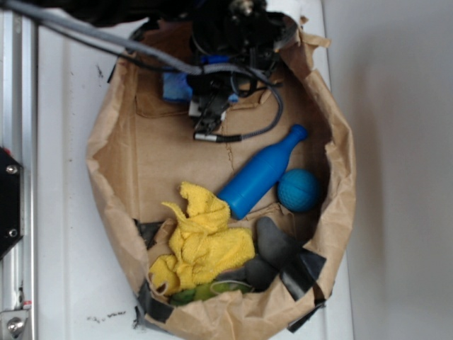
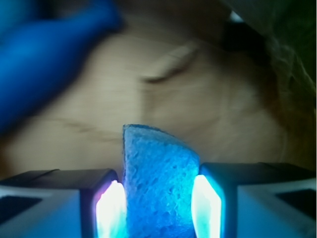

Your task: Grab the blue sponge.

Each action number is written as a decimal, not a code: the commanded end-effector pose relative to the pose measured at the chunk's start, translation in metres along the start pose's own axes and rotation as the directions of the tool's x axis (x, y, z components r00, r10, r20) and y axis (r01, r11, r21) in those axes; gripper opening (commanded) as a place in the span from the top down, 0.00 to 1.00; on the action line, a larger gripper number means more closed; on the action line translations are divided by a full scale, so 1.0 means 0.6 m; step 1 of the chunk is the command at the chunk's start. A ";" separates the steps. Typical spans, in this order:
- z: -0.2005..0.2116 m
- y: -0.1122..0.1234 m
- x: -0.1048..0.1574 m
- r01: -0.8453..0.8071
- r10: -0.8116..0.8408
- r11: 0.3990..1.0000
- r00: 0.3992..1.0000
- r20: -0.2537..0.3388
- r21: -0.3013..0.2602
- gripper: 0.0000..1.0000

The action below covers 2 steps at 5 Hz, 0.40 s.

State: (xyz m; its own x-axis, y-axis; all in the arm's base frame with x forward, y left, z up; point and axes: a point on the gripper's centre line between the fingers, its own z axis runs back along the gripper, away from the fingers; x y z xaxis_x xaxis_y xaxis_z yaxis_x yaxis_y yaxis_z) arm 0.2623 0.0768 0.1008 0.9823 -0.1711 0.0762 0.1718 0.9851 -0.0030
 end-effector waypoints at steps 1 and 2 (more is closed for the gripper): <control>0.124 -0.100 0.004 0.065 -0.069 0.997 0.987 0.142 0.036 1.00; 0.166 -0.096 -0.004 0.055 -0.054 0.998 0.989 0.139 -0.001 1.00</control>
State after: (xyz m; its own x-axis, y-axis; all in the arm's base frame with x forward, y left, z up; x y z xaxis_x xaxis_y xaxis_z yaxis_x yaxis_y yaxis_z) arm 0.2432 0.0194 0.1819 0.9614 -0.2269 0.1559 0.2331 0.9722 -0.0221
